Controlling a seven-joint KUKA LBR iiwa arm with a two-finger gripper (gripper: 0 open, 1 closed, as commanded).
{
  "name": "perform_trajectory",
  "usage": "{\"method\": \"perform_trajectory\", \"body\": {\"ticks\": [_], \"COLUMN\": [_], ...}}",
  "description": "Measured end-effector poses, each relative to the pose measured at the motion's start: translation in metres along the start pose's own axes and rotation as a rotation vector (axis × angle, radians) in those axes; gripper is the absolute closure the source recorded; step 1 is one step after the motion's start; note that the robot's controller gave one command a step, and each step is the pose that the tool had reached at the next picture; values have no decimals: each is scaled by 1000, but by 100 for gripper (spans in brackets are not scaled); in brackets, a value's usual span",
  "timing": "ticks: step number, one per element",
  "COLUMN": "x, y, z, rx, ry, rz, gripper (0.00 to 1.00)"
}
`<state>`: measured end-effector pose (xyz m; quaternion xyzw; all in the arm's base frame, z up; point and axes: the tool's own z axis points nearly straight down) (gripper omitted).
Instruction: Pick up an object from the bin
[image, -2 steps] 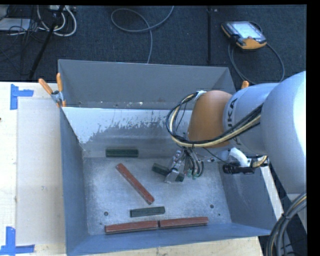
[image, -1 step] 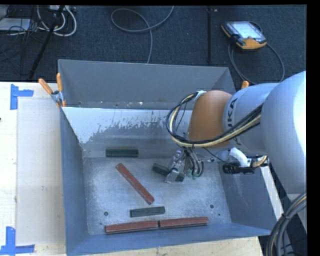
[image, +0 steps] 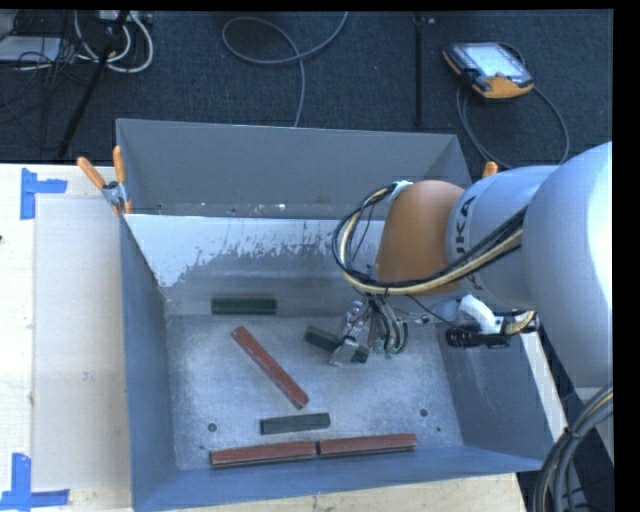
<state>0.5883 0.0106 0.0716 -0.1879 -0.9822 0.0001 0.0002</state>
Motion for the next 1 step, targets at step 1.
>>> {"method": "perform_trajectory", "body": {"ticks": [1], "x": [1], "y": [-1], "z": [-6], "rx": [1], "ry": [4], "rz": [-1], "gripper": [100]}}
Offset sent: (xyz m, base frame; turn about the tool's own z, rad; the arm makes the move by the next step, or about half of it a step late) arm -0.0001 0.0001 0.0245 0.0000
